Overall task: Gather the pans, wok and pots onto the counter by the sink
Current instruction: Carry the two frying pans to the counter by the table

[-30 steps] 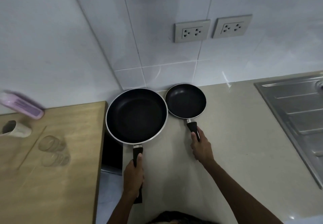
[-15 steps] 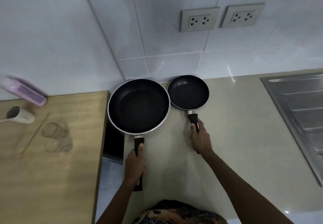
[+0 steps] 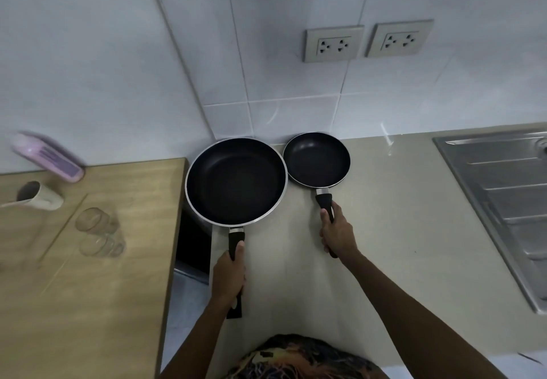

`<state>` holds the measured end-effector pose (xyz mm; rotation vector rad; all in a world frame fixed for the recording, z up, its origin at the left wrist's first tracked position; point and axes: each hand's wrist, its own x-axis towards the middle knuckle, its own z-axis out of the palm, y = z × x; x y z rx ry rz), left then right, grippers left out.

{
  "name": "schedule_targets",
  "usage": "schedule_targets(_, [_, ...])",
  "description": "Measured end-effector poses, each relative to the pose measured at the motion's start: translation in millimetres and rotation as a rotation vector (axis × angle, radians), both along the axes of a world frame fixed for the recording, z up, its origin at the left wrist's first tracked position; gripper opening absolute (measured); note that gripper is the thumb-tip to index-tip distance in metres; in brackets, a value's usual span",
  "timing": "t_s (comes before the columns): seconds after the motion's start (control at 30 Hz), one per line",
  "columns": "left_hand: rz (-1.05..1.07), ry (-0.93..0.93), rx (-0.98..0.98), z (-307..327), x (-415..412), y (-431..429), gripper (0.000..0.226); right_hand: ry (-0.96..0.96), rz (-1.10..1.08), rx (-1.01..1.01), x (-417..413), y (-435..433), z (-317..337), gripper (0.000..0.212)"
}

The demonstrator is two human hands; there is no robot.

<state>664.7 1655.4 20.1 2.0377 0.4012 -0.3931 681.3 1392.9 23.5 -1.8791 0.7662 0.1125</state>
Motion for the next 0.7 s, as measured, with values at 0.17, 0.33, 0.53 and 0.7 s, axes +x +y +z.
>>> schedule_targets(0.17, [-0.002, -0.002, -0.024, 6, -2, 4, 0.054, -0.003, 0.013, 0.053, -5, -3, 7, 0.042])
schedule_targets(0.33, [-0.005, 0.003, -0.004, 10, -29, 7, 0.054, 0.001, 0.016, 0.043, -29, 3, 9, 0.038])
schedule_targets(0.53, [0.006, 0.026, -0.032, 14, -81, 16, 0.049, 0.005, 0.012, 0.061, -74, 14, 7, 0.027])
schedule_targets(0.7, [0.063, 0.034, -0.051, 5, -125, 19, 0.044, 0.021, 0.049, -0.006, -118, 17, -11, 0.026])
